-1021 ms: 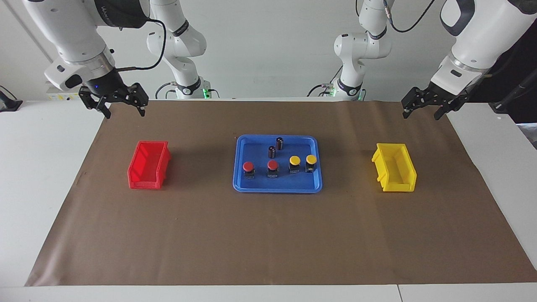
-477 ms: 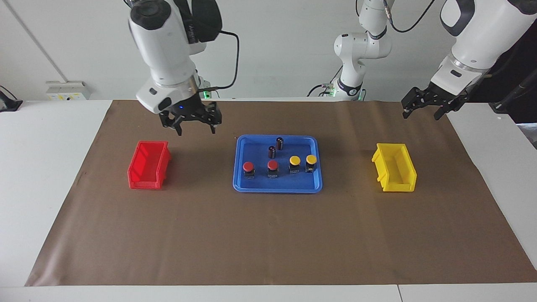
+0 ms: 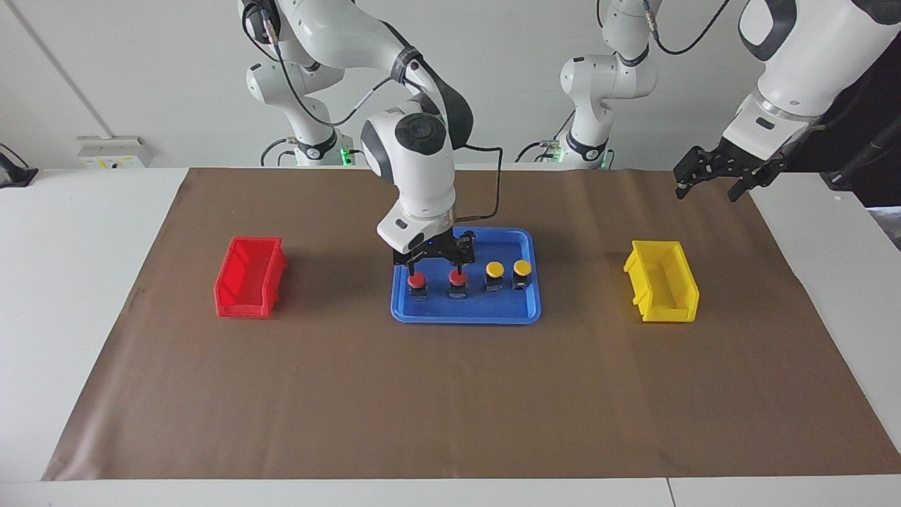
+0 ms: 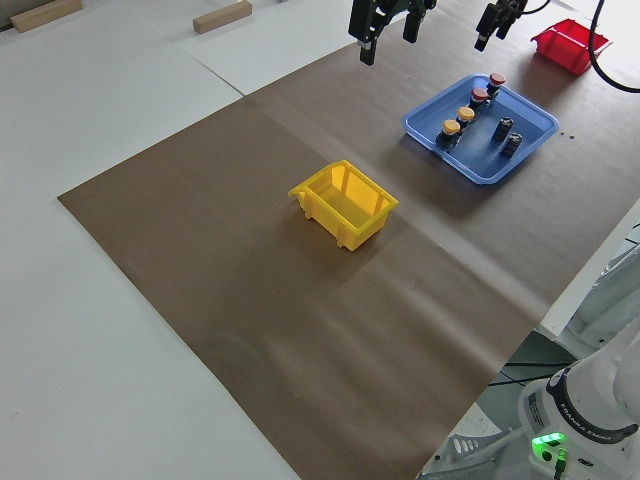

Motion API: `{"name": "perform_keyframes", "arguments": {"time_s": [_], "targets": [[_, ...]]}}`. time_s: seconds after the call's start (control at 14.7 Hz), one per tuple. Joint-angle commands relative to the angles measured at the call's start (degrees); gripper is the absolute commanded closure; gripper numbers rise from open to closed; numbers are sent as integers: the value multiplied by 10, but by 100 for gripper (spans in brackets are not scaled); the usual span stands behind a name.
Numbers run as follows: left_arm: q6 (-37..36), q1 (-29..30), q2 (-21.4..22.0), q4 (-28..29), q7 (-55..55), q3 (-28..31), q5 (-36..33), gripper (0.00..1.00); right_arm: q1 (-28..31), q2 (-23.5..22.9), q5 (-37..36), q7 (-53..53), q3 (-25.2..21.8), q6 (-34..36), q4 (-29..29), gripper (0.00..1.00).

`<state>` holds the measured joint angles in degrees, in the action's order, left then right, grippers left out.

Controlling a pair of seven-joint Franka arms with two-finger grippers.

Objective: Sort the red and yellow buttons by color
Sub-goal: 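Reach the right gripper into the tray and grasp a red button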

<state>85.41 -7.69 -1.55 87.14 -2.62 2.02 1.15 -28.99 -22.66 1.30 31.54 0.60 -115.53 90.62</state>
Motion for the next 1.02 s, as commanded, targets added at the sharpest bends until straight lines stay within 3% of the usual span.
{"name": "perform_keyframes", "arguments": {"time_s": [0.0, 0.75, 0.95], "targets": [[1, 8, 16, 17, -10, -6, -11, 0, 9, 25, 0, -7, 1, -28, 58, 8], [1, 8, 16, 17, -10, -5, -11, 0, 10, 36, 0, -36, 1, -65, 133, 25], [1, 8, 16, 17, -10, -5, -11, 0, 10, 39, 0, -36, 1, -65, 143, 36]]}}
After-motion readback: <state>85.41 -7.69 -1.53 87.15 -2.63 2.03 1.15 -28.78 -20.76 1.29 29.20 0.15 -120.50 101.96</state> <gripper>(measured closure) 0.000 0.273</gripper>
